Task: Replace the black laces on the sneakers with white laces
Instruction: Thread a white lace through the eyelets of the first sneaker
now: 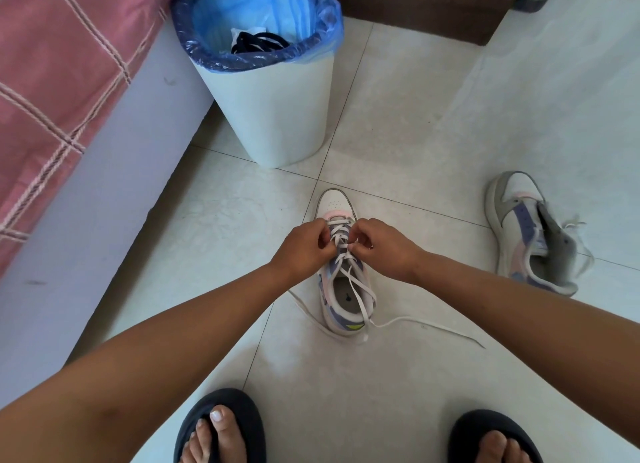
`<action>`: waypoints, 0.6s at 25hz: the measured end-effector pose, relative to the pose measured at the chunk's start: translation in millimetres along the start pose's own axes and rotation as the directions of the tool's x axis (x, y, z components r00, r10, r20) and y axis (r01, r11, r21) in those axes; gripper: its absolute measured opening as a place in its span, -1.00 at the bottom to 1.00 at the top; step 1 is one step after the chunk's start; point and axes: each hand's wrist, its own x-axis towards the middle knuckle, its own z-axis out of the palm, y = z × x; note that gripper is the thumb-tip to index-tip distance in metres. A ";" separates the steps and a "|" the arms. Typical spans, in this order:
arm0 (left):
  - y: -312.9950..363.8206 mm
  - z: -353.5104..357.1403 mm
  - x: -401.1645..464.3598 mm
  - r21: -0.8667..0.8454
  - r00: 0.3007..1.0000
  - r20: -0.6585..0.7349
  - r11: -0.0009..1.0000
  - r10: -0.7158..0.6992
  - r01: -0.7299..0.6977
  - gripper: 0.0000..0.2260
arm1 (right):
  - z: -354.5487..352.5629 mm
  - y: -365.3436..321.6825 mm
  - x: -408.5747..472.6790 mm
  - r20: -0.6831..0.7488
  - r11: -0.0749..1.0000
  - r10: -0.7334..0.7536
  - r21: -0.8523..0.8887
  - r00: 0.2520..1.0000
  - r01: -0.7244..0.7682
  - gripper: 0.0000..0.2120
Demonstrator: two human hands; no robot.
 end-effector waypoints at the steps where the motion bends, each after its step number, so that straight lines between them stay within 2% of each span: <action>1: -0.9 -0.2 -1.3 0.005 1.000 0.001 1.000 0.022 -0.022 -0.91 | 0.4 0.2 0.3 0.004 1.000 0.000 -0.004 1.000 0.000 -0.97; 3: -4.1 -2.7 -3.9 -0.008 0.999 0.029 0.999 0.044 -0.044 -0.92 | 1.1 0.8 0.6 0.008 1.000 0.002 -0.006 1.000 -0.002 -0.97; 5: -8.9 -7.4 -4.7 -0.113 0.997 0.072 0.994 0.008 0.000 -0.98 | 1.2 1.0 0.7 0.010 1.000 0.004 -0.007 1.000 -0.004 -0.97; 8: -12.8 -12.0 -4.1 -0.203 0.995 0.094 0.978 -0.030 0.048 -0.93 | 0.1 0.6 0.5 0.019 1.000 0.009 -0.013 1.000 -0.009 -0.96; 12: -8.4 -10.2 -2.4 -0.096 0.998 0.042 0.995 0.042 -0.038 -0.95 | 0.1 0.7 1.8 0.023 1.000 0.015 -0.005 1.000 -0.015 -0.96; 15: -9.3 -10.8 0.7 0.060 0.985 0.067 0.984 0.162 -0.166 -0.96 | 0.9 1.5 2.4 0.026 1.000 0.022 0.003 0.999 -0.022 -0.97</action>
